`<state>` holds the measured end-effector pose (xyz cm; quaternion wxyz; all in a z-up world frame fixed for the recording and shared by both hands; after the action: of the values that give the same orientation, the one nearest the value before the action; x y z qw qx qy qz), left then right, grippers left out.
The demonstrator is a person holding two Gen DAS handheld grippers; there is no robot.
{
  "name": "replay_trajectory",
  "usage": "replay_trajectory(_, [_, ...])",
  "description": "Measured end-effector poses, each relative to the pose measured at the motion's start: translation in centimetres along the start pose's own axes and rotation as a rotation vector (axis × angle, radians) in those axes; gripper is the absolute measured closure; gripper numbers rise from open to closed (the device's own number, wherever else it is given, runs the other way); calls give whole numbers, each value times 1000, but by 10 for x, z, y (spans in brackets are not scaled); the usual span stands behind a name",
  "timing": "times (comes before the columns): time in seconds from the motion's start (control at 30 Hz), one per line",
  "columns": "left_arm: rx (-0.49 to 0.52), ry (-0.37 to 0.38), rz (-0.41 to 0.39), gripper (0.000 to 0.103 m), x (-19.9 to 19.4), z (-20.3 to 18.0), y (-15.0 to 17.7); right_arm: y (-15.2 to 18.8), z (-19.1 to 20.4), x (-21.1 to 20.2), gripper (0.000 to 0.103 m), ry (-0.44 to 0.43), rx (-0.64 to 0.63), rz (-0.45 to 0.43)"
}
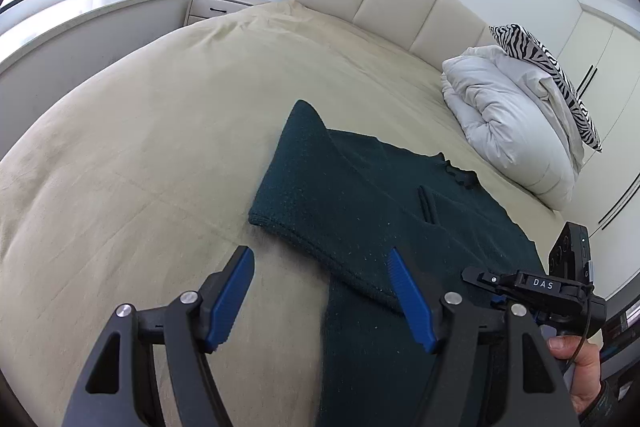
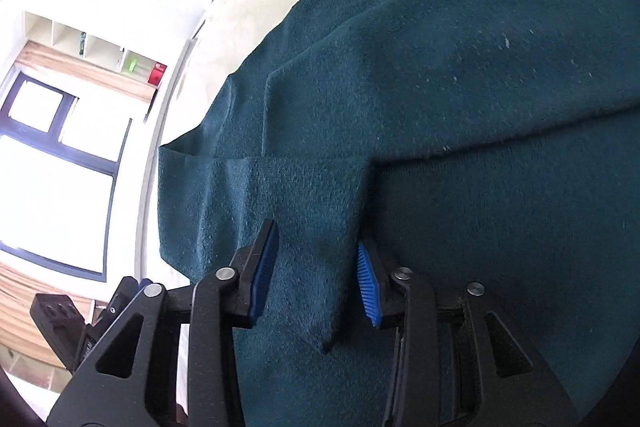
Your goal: Fold small clothes
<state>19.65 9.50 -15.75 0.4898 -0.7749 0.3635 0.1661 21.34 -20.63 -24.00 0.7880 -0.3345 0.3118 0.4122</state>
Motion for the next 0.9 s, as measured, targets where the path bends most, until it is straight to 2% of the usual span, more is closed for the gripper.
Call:
replay_trajectory(0.07, [-4, -6, 4, 31, 2, 3, -3, -3, 3, 2, 85, 12, -29, 6])
replay_trajectory(0.13, [-1, -13, -3, 31, 3, 4, -9, -6, 8, 2, 92, 25, -64, 10])
replay_trajectory(0.3, [7, -30, -39, 31, 5, 7, -38, -18, 33, -28, 94, 48, -183, -44])
replay_trajectory(0.47, [49, -68, -25, 30, 30, 0, -67, -63, 38, -80, 94, 100, -270, -147])
replay_trajectory(0.53, [45, -74, 10, 30, 49, -2, -72, -84, 25, -92, 94, 159, -288, -167])
replay_trajectory(0.63, [42, -109, 62, 30, 80, -1, -75, -108, -10, -93, 94, 233, -270, -152])
replay_trajectory(0.73, [33, -119, 130, 30, 109, -2, -75, -116, -40, -84, 94, 246, -228, -120])
replay_trajectory(0.87, [70, -170, 156, 31, 138, -4, -80, -115, -51, -77, 94, 223, -219, -111])
replay_trajectory(0.9, [73, -172, 163, 36, 144, -5, -81, -117, -53, -76, 94, 216, -210, -110])
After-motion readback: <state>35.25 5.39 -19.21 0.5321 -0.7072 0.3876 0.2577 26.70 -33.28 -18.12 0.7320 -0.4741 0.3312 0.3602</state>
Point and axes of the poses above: each gripper's, at about its wrist camera, not at the fingertips, and x roughly the way its jaws point, z to its left, y to its underside, the point moved 6 cm from there along x, roughly the way its jaws point, and after that the axes turned 7 degrees about y, right-handed, at the moved point
